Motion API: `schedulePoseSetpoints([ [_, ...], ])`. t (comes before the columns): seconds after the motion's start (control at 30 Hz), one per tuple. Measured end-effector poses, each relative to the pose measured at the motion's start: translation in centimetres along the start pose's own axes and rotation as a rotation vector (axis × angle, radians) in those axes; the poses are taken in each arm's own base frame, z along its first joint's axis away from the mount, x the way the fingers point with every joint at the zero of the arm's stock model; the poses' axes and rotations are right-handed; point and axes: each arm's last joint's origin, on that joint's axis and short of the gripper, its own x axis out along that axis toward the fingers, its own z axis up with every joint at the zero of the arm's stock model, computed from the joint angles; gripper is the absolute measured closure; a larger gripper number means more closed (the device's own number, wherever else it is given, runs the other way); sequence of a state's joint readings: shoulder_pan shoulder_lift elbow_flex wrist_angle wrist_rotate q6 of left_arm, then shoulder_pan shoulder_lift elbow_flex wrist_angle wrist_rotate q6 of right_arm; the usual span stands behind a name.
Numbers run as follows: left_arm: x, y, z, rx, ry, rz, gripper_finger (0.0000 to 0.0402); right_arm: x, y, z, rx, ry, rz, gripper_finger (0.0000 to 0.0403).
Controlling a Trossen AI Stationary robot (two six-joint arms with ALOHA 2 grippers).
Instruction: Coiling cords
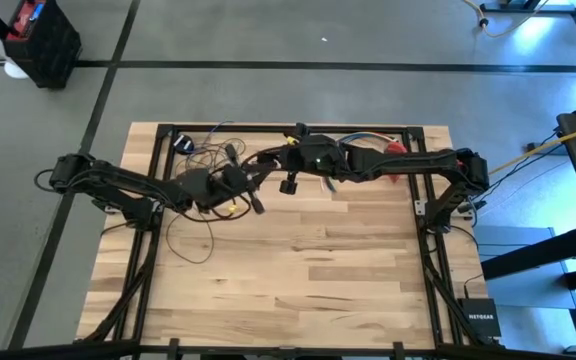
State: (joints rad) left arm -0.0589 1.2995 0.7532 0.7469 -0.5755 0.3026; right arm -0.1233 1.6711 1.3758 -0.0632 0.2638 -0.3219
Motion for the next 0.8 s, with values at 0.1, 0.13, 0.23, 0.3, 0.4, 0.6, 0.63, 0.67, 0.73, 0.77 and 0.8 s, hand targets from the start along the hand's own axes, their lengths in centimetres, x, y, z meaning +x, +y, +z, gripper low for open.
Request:
schedulePoseSetpoints([
  [0.1, 0.2, 0.4, 0.2, -0.018, -0.024, 0.014, 0.0401, 0.0, 0.5, 0.2, -0.001, -0.008, 0.004, 0.0400],
  [0.13, 0.2, 0.4, 0.2, -0.023, -0.023, 0.009, 0.0401, 0.0, 0.4, 0.1, -0.001, -0.008, 0.003, 0.0400],
  [0.23, 0.5, 0.1, -0.4, -0.032, -0.012, -0.020, 0.0401, 0.0, 0.6, 0.4, 0.002, -0.031, 0.005, 0.0401],
  [0.3, 0.8, -0.3, -1.1, -0.017, 0.016, -0.029, 0.0401, 0.0, 0.5, 0.7, 0.007, -0.069, 0.005, 0.0401],
  [0.4, 1.1, -0.6, -1.7, -0.007, 0.033, -0.023, 0.0401, -0.1, 0.4, 1.0, 0.008, -0.071, 0.006, 0.0401],
  [0.6, 1.3, -0.6, -1.7, 0.004, 0.026, -0.027, 0.0401, -0.5, -0.1, 2.3, 0.019, -0.103, 0.010, 0.0401],
  [0.63, 1.3, -0.6, -1.8, 0.011, 0.027, -0.027, 0.0401, -0.6, -0.1, 2.4, 0.019, -0.101, 0.010, 0.0401],
  [0.67, 1.3, -0.6, -1.8, 0.014, 0.029, -0.027, 0.0401, -0.6, -0.2, 2.5, 0.018, -0.099, 0.010, 0.0401],
  [0.73, 1.2, -0.7, -1.7, 0.020, 0.028, -0.030, 0.0401, -0.7, -0.3, 2.8, 0.018, -0.095, 0.001, 0.0401],
  [0.77, 1.1, -0.8, -1.6, 0.034, 0.027, -0.033, 0.0401, -0.8, -0.4, 2.9, 0.016, -0.086, -0.008, 0.0401],
  [0.8, 0.9, -1.0, -1.7, 0.061, 0.040, -0.046, 0.0401, -1.0, -0.5, 3.1, 0.020, -0.088, -0.016, 0.0401],
])
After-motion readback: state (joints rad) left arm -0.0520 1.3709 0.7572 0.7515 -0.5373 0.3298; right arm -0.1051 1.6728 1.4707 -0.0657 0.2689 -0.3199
